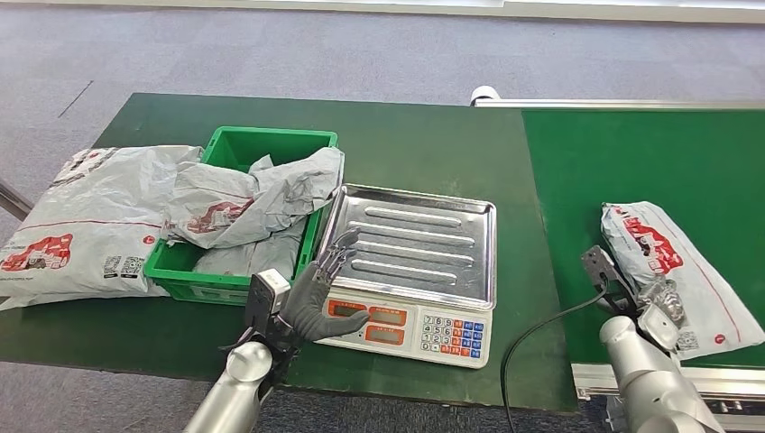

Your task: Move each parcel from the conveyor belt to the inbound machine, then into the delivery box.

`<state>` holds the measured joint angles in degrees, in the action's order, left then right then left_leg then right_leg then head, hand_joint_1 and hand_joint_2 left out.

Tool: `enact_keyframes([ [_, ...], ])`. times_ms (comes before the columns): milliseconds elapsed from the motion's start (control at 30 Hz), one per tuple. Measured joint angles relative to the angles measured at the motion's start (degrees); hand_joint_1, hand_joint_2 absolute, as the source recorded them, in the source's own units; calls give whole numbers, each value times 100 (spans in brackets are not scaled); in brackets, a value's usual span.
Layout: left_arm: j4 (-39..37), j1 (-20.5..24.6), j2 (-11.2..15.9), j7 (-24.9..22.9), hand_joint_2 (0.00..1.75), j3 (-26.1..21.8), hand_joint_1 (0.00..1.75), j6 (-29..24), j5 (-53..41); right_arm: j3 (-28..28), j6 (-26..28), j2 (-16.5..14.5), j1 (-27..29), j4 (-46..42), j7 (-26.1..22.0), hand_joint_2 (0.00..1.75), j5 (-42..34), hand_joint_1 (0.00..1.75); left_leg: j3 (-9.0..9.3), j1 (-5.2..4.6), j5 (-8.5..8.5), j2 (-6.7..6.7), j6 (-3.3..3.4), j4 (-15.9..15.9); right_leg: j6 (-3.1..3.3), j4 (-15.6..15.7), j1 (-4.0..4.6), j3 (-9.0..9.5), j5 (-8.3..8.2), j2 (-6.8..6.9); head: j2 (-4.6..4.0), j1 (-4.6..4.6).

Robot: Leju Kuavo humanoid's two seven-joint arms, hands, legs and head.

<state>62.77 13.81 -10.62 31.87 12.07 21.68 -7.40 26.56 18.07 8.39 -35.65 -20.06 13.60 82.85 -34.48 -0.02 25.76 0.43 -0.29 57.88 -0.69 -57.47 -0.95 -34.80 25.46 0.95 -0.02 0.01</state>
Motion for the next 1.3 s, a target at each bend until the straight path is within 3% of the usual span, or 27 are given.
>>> enact_keyframes([
  [200, 4, -2, 0, 0, 175, -1, 0, -2, -23, 0, 105, -2, -10, 1, 66, 175, 172, 0, 0, 0, 0, 0, 0, 0, 0, 0, 0, 0, 0, 0, 0, 0],
  [500, 81, -55, -2, -32, 175, -7, 0, -2, -39, -2, 910, -24, -50, -1, 80, 175, 515, 0, 0, 0, 0, 0, 0, 0, 0, 0, 0, 1, 0, 1, 0, 0],
  [833, 111, -68, -3, -34, 175, -9, 0, -1, -43, -2, 1215, -50, -60, -1, -35, 175, 578, 0, 0, 0, 0, 0, 0, 0, 0, 0, 0, 1, 0, 1, 0, 1],
  [1200, 106, -66, -4, -28, 175, -9, 0, 27, -49, -2, 914, -55, -62, -1, -2, 175, 567, 0, 0, 0, 0, 0, 0, 0, 0, 0, 0, 1, 0, 0, 0, 0],
  [1300, 86, -56, -3, -13, 175, -9, 0, 27, -52, -2, 553, -55, -64, 4, 39, 175, 525, 0, 1, 0, 0, 0, 0, 0, 0, 0, 0, 0, 0, 0, 0, 0],
])
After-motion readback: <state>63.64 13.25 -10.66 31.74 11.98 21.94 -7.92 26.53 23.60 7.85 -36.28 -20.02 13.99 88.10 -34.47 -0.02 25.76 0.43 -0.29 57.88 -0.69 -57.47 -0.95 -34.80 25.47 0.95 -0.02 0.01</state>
